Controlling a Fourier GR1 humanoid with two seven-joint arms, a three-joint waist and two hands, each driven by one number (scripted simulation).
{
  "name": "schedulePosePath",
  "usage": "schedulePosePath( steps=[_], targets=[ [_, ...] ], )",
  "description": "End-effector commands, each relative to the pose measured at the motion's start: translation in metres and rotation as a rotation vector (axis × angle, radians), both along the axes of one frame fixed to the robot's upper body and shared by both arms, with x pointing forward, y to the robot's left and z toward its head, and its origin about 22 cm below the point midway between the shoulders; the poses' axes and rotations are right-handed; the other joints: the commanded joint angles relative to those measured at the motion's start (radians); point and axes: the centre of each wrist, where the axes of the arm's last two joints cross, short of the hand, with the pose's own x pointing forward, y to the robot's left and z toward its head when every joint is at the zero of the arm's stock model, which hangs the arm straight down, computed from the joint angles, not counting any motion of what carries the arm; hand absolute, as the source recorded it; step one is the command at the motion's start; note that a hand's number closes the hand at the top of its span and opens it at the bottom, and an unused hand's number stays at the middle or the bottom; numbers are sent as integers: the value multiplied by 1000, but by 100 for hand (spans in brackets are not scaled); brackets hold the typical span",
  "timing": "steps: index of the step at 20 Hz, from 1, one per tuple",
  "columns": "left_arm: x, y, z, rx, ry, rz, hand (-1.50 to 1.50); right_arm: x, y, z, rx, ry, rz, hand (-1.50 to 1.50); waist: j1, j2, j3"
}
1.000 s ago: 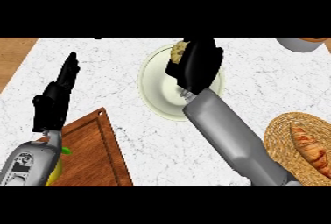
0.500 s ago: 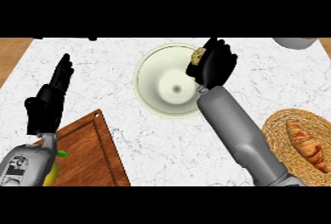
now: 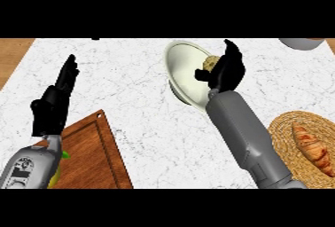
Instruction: Pick the squash from the placemat and place it in the bowl
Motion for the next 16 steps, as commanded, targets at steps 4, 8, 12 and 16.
schedulePosePath(
  steps=[4,8,12,16],
  targets=[
    [-9,6,3,9,-8,-5,0,3,1,0,129,-205,-3,-150,-8,-10,-1],
    [0,7,-8,-2,19,39,0,-4,2,4,186,-245,3,-150,-38,-15,-2],
    [-19,13,-12,2,16,64,0,-40,-5,-6,274,-266,49,-150,-60,-27,-2],
    [-15,35,4,8,24,82,0,-74,-3,0,335,-317,85,-150,-67,-27,-2]
  ],
)
